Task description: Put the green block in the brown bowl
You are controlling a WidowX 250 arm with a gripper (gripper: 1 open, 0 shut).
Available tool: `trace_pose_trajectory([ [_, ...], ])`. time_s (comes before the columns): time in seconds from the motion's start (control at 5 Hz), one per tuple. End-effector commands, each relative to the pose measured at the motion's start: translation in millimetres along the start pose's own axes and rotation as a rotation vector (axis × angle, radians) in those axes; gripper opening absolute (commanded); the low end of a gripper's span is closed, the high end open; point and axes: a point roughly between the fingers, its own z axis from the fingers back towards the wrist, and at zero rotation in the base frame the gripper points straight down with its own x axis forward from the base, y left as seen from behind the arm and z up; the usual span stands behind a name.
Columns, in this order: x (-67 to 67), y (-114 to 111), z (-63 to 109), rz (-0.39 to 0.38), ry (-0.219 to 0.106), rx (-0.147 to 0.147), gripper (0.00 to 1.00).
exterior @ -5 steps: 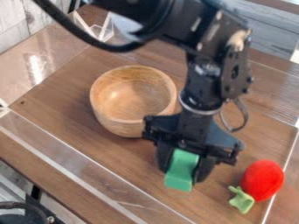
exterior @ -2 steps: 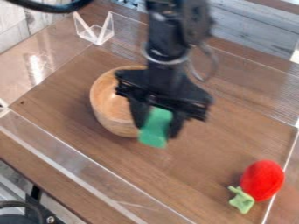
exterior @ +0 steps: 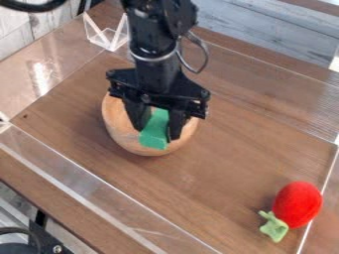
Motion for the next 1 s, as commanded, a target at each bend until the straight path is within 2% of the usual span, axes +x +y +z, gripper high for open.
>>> trace_pose_trajectory([
  [0.0,18.9,-1,-1.2,0.031,-0.043,-0.004,0.0],
  [0.4,35.7,-9,-13.1,-0.077,-0.058,-0.025,0.0],
  [0.8,58.1,1,-7.3,-0.106,-0.065,-0.021,0.0],
])
